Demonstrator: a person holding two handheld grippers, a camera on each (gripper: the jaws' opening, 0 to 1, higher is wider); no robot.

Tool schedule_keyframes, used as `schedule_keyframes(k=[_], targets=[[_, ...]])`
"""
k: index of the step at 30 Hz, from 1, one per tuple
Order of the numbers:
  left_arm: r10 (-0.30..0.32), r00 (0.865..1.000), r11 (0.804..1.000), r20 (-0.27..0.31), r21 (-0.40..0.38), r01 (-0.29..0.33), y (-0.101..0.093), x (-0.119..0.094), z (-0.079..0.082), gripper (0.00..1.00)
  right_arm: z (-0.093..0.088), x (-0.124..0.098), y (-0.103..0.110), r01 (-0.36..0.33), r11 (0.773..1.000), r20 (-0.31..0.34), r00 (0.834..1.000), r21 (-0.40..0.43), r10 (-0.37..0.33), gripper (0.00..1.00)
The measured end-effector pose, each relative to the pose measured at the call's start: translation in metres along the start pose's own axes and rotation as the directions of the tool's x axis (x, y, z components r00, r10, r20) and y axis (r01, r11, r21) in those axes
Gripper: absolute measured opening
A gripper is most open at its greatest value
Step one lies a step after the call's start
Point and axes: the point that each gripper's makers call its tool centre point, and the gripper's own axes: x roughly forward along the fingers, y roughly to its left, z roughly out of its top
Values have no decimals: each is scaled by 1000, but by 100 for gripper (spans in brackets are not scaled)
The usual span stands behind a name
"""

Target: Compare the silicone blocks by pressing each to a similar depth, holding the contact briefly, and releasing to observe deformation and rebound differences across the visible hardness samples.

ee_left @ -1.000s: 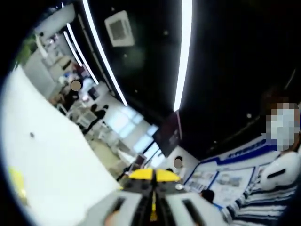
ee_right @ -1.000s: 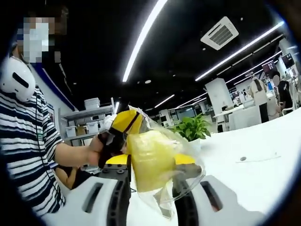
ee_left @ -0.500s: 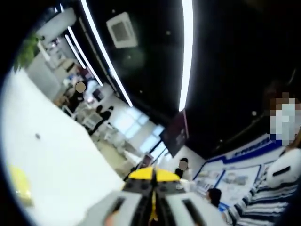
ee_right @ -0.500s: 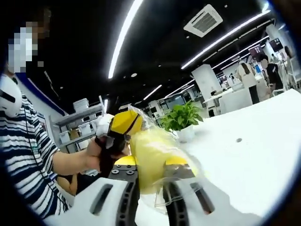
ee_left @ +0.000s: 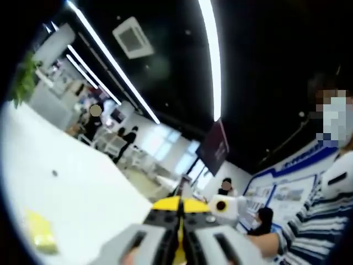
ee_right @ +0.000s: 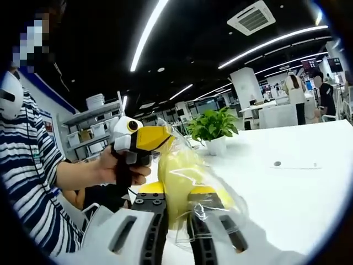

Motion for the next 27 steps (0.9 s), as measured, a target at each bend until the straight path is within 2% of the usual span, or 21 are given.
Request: schedule_keyframes(k=[8,10,16,27], targets=[[3,1000,999,27,-34,-2,1,-8,0,0,-2,3,6,-13,999,-19,1000,-38,12,6],[-15,999,995,48,-96,19,-1,-10,0,0,-3,2,9,-22,998,-17,1000,-50,21,6],[-17,999,997,51,-70,20,-8,-15,-4,0,-6,0,13,-38,995,-17,999,-97,37,6],[-10,999,998,40,-64,13,-10,-17,-9,0,-11,-1,16,-48,995,-15,999,-83,47,7]])
